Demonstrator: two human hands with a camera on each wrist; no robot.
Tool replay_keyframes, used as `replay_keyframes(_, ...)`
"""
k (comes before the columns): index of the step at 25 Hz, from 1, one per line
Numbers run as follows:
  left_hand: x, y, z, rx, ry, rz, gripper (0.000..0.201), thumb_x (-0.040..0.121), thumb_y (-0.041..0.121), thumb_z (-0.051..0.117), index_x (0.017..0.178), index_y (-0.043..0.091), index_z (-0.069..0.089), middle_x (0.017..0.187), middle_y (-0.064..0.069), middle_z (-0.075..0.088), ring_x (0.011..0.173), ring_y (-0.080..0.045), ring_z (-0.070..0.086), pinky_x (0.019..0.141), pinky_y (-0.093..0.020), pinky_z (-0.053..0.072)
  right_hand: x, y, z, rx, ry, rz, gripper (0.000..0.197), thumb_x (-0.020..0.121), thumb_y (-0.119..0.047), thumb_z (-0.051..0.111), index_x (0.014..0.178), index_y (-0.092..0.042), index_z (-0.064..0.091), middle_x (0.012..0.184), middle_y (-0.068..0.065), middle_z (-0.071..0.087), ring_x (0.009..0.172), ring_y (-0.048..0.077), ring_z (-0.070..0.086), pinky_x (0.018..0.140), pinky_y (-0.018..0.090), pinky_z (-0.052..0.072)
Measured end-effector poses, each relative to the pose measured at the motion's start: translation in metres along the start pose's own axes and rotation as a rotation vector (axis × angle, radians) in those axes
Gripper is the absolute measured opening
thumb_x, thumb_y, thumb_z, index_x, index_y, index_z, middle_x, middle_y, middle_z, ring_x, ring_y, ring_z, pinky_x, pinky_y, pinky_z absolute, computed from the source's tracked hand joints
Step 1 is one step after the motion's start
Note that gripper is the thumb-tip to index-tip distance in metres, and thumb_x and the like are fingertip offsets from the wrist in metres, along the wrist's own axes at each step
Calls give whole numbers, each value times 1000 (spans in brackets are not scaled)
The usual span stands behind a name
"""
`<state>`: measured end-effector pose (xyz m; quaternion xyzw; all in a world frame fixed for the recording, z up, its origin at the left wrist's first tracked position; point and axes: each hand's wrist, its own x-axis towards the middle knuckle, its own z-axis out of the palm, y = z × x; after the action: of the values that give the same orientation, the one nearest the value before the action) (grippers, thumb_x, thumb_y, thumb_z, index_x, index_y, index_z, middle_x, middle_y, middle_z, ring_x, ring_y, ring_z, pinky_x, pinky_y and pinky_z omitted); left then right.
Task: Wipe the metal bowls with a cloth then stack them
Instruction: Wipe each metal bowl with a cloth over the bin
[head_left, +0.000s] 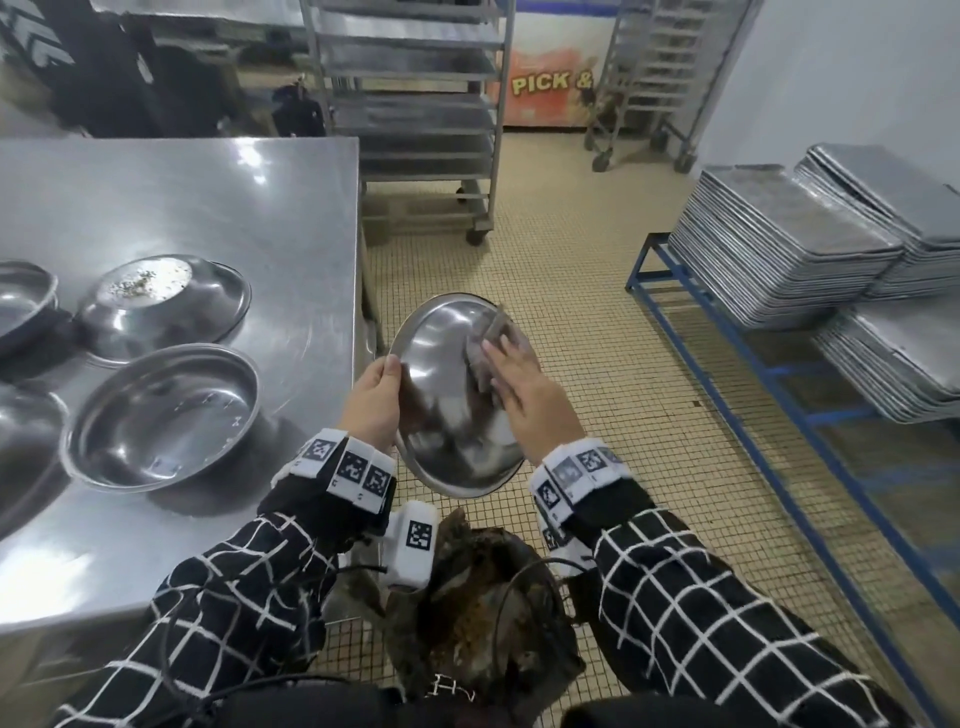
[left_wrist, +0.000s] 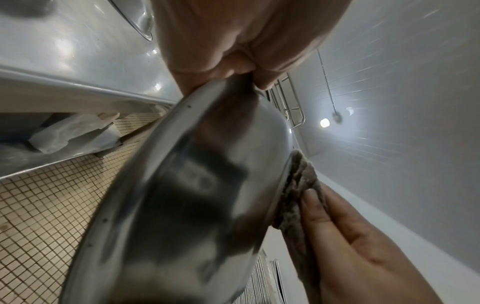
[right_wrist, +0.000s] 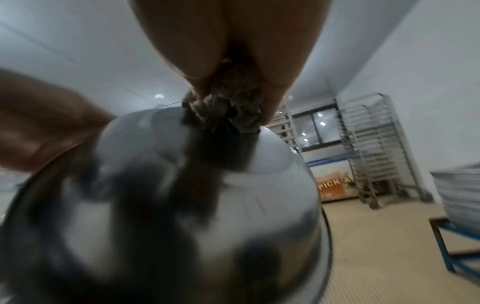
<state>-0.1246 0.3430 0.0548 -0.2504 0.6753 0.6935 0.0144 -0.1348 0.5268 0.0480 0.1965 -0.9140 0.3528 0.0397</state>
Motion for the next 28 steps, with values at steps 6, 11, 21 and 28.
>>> replay_keyframes(6,7,1,-7,-23,46,56,24,99,41,40,85,34,58,101,-4,66,104,-28,62,98,-48,47,-72,22,15,-50,-28,50,42,99,-23,42,140,-32,42,133,-5,56,119,6,53,103,26,40)
replay_keyframes(11,-18,3,6,8,12,102,28,101,37,37,81,32,56,88,3,63,89,-16,60,81,-28,48,-84,9,29,444,413,607,34,101,-33,37,128,-25,56,92,-18,61,104,14,63,81,21,45)
replay_keyframes(21,-42,17,18,-54,-94,200,31,99,37,42,78,35,64,89,3,66,88,-17,62,85,-35,50,-19,-1,5,32,378,135,59,97,-52,13,151,-28,8,159,-12,-2,146,8,-4,118,46,18)
replay_keyframes(28,-21,17,11,-118,46,158,38,98,39,44,69,46,67,95,2,68,101,-23,63,98,-47,47,-69,5,49,-122,207,121,61,97,-52,3,151,-24,-4,159,-2,-11,146,16,-12,118,50,9)
